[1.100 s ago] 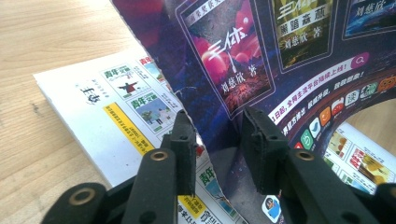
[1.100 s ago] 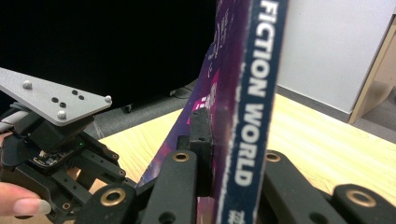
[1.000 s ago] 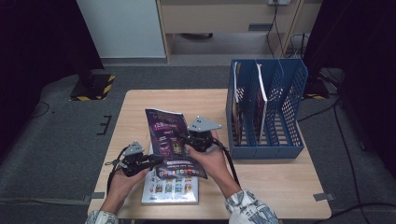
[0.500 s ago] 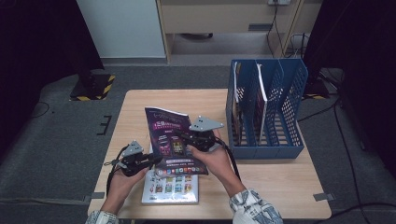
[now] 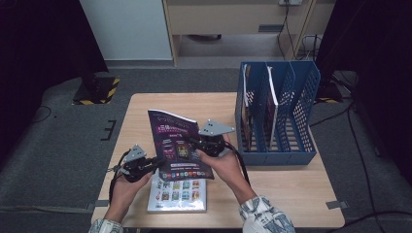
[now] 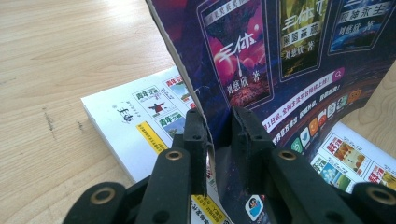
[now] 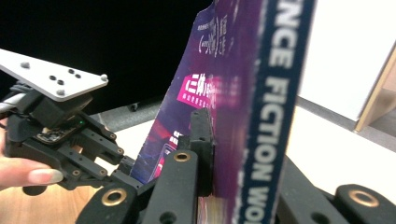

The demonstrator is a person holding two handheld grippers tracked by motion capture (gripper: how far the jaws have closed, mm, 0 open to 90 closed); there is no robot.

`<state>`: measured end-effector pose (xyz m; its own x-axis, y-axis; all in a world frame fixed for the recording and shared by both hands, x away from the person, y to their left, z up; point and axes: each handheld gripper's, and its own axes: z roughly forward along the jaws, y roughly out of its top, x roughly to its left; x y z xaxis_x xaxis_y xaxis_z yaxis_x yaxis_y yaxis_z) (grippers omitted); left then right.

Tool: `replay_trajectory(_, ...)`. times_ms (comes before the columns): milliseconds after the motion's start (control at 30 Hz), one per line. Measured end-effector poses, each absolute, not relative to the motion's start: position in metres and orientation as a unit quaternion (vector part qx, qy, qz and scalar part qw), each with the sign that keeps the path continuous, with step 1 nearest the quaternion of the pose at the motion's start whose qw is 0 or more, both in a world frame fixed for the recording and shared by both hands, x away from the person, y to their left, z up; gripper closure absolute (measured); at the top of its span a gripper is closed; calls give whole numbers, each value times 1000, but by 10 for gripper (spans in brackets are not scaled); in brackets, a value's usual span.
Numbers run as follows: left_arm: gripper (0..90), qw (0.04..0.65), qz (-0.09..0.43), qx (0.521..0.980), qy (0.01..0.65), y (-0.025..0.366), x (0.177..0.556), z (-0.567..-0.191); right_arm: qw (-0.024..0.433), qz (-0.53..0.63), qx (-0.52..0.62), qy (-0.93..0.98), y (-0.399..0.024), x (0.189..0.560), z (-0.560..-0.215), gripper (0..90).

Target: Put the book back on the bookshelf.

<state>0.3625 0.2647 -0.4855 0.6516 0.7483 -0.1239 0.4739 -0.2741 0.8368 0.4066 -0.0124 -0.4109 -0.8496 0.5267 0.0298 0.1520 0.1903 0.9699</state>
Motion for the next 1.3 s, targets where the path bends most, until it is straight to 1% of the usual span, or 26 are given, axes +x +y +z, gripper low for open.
replay_trajectory(67,763,462,153,782,389,265,362,-485,155,596,222,756,-13,406,-410,776)
replay_trajectory(133,764,462,153,782,388,265,362,-484,154,597,221,756,-13,406,-410,767)
replay_trajectory(267,769,464,157,781,387,266,361,-483,155,591,216,761,-12,407,-408,708)
replay_trajectory(400,781,469,166,779,382,268,360,-481,146,596,219,759,-13,409,-406,696)
replay_trajectory(733,785,470,171,781,374,268,359,-479,131,605,207,758,-10,410,-408,714)
replay_trajectory(1100,785,473,174,780,371,268,358,-479,134,606,215,754,-10,411,-407,735)
replay_trajectory(1167,785,472,175,781,370,267,358,-478,137,606,217,753,-10,411,-406,752)
replay_trajectory(1200,785,473,175,780,370,267,358,-479,139,604,220,753,-11,411,-406,788)
replay_trajectory(1233,785,473,175,780,370,267,358,-479,139,604,220,753,-11,411,-406,788)
replay_trajectory(1267,785,474,174,780,370,268,358,-479,142,603,221,753,-11,411,-406,824)
replay_trajectory(1300,784,474,174,780,370,268,358,-479,142,603,221,753,-11,411,-406,824)
